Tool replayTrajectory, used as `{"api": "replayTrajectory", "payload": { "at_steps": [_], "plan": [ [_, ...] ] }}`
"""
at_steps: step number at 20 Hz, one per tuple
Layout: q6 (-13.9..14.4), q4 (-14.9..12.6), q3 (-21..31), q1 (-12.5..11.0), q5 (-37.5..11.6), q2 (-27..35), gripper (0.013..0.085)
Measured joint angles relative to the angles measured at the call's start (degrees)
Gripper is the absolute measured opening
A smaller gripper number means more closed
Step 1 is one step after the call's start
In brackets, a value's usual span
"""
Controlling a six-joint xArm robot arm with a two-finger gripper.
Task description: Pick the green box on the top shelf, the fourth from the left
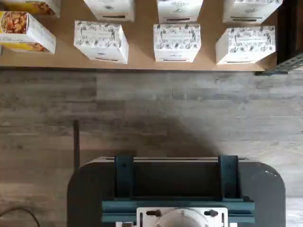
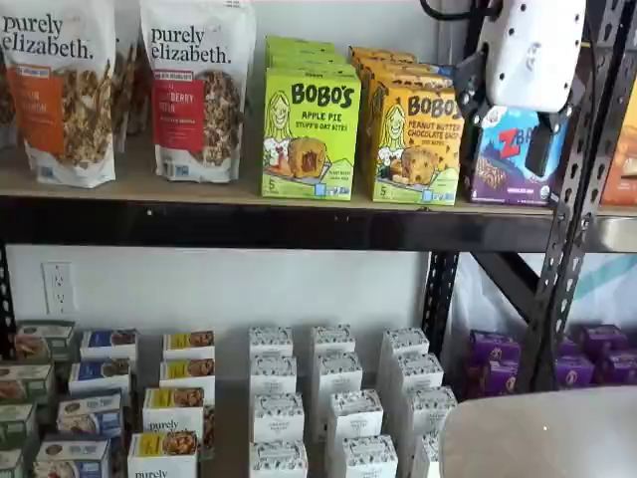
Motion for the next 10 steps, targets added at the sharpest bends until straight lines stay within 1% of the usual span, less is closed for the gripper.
{"api": "replayTrajectory", "payload": {
  "at_steps": [1, 2, 4, 7, 10],
  "plan": [
    [-0.3, 0.5, 0.7, -0.5, -1.1, -0.7, 0.0850],
    [-1.0, 1.7, 2.1, -1.6, -3.6, -2.2, 0.0850],
    [-1.8, 3.1, 2.8, -2.8, -5.3, -3.1, 0.0850],
    [-1.9, 3.6, 2.9, -3.0, -5.5, -3.2, 0.0850],
    [-1.4, 3.5, 3.0, -2.5, -6.1, -3.2, 0.0850]
  ]
}}
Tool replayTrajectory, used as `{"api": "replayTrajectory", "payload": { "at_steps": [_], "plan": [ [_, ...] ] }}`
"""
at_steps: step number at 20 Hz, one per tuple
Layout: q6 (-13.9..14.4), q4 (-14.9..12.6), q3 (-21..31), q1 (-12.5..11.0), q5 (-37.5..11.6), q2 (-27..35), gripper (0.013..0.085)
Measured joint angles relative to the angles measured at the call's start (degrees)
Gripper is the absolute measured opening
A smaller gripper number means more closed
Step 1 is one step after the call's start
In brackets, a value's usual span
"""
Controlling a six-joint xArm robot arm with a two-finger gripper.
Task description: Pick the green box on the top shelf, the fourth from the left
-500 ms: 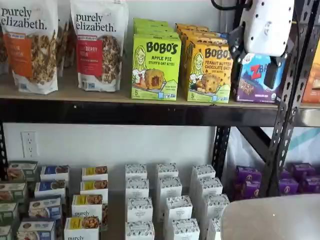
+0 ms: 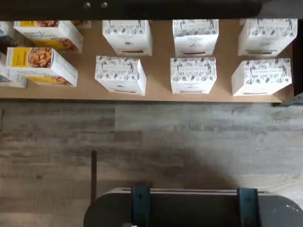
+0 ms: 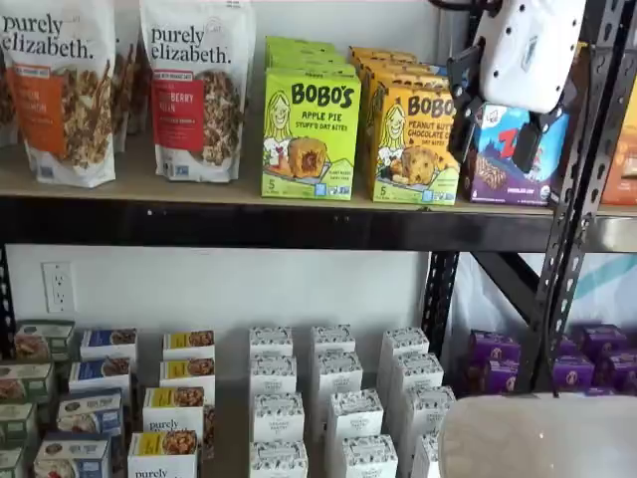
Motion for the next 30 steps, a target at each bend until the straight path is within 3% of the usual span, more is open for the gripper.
{"api": "replayTrajectory", "payload": {
  "at_steps": [6, 10, 14, 17, 30],
  "plan": [
    [0.9, 1.2, -0.7, 0.7, -1.2, 1.9, 0.0850],
    [4.3, 0.2, -1.8, 4.9, -5.4, 4.6, 0.0850],
    [6.6, 1.0, -4.2, 7.3, -9.2, 8.9, 0.0850],
    [7.4, 2.4, -6.7, 8.0, -10.7, 12.5, 0.0850],
    [10.0, 3.3, -15.6, 11.2, -15.2, 24.1, 0.0850]
  ]
}}
